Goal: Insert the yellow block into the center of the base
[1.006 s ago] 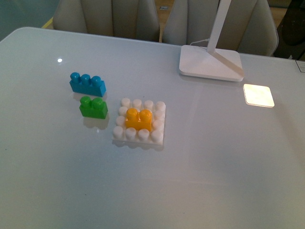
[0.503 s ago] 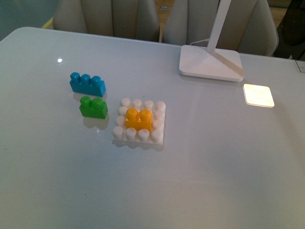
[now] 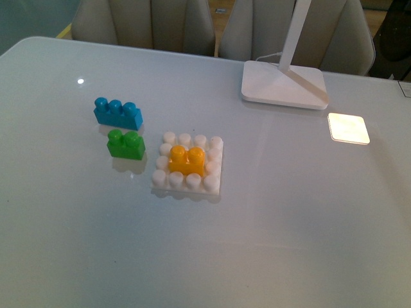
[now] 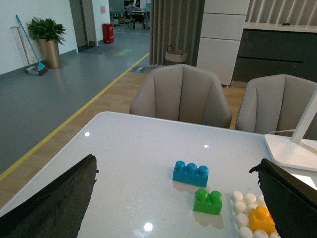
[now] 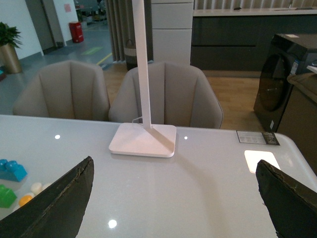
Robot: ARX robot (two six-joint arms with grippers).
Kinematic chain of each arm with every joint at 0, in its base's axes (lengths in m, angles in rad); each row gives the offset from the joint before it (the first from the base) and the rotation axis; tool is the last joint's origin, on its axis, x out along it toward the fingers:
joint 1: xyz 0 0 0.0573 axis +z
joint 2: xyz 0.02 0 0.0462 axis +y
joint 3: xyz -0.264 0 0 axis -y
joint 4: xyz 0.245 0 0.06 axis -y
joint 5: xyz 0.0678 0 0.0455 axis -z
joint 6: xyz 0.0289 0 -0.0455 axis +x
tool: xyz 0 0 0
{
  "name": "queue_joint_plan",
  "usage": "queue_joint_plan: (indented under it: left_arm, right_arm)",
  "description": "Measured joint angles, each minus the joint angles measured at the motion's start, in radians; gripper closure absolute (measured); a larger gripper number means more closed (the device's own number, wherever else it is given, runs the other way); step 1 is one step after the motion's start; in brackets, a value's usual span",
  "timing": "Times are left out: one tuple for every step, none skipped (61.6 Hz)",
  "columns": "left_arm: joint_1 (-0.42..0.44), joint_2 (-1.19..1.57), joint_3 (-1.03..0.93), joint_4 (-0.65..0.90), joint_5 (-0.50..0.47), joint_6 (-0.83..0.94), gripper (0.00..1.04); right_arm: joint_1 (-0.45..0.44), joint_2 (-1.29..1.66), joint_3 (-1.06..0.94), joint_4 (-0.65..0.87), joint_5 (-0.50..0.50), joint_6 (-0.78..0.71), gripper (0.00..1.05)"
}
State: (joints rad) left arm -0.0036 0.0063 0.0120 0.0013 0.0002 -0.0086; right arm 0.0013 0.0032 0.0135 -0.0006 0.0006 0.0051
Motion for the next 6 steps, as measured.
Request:
queue_joint_plan:
  left_arm:
    - [0.000,0.000,0.000,0.000,0.000,0.000,0.07]
    - [0.000,0.000,0.000,0.000,0.000,0.000,0.07]
    - [0.000,0.000,0.000,0.000,0.000,0.000,0.07]
    - [0.000,0.000,0.000,0.000,0.000,0.000,0.07]
    - [0.000,0.000,0.000,0.000,0.000,0.000,0.07]
    - [0.000,0.000,0.000,0.000,0.000,0.000,0.07]
  right_arm:
    - [0.000,0.000,0.000,0.000,0.000,0.000,0.09]
    - [0.000,0.000,0.000,0.000,0.000,0.000,0.09]
    - [0.000,0.000,0.000,0.000,0.000,0.000,0.09]
    - [0.000,0.000,0.000,0.000,0.000,0.000,0.09]
    - [0.000,0.000,0.000,0.000,0.000,0.000,0.09]
    - [0.000,0.000,0.000,0.000,0.000,0.000,0.09]
